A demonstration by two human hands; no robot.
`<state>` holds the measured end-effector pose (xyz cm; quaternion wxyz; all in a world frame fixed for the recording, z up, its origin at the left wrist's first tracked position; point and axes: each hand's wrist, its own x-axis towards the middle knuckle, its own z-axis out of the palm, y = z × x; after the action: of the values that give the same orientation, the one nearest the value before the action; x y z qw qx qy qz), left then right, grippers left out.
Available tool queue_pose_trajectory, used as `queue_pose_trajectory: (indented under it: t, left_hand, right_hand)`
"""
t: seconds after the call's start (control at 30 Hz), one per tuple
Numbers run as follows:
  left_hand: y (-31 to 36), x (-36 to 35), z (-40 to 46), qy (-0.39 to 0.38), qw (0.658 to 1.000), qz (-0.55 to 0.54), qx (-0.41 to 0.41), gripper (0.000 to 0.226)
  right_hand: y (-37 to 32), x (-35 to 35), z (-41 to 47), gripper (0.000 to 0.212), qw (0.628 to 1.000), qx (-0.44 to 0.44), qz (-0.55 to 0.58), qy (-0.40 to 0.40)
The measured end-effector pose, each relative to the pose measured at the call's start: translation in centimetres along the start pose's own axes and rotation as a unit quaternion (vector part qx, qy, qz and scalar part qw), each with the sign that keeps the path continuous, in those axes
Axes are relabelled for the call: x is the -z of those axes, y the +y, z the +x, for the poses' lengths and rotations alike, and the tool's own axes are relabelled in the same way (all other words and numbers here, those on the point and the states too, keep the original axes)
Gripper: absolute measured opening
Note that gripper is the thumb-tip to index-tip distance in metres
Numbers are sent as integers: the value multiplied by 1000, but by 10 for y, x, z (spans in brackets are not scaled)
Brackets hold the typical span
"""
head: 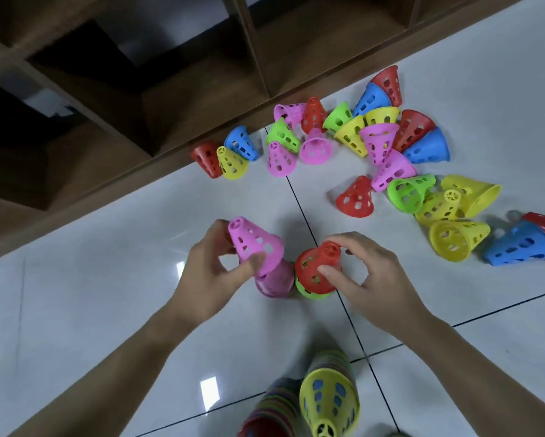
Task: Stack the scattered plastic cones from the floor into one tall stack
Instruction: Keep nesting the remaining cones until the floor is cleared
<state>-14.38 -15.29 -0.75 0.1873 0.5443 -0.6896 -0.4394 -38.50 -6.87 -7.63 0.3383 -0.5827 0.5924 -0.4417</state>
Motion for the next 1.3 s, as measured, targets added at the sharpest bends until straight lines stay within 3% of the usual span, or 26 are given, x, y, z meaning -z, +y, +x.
queue_pose_trajectory:
  t: [0.27,0.43,0.5,0.6,0.67,0.77,0.83,0.93,1.03,1.17,1.3]
  left_hand:
    - [-33,-28,-22,9,999,20,-23,38]
    - [-55,-38,-18,-30,996,78,-38,50]
    - [-64,-31,-13,-72,989,116,-58,54]
    - [-66,-7,13,-117,982,140,-45,63]
    - [-65,9,48,-72,992,104,-12,62]
    - [-60,15,113,13,994,101,35,40]
    - [-55,9,153,31,990,112,74,42]
    - [-47,-1,198,-11,982,187,23,61]
    - [-43,-12,231,-44,973,228,-23,66]
    - [-43,-29,245,-53,965,252,-47,50]
    - [-48,-41,236,-47,974,218,-47,38]
  right_hand:
    - [20,-14,-6,37,983,41,-158,-84]
    - [22,-14,0,46,986,12,-104,-130]
    - [28,-8,9,49,994,2,-57,-94]
    - [46,2,37,43,990,34,-133,8]
    - [59,6,62,48,979,26,-202,29]
    - [74,7,93,61,948,-42,-315,-37]
    - [78,4,102,62,926,-86,-359,-71]
    - [78,1,98,53,917,-66,-393,-27]
    - [80,-2,85,32,906,-68,-417,14]
    - [89,6,67,41,881,-168,-442,-27]
    - [87,15,54,40,838,-163,-516,-76]
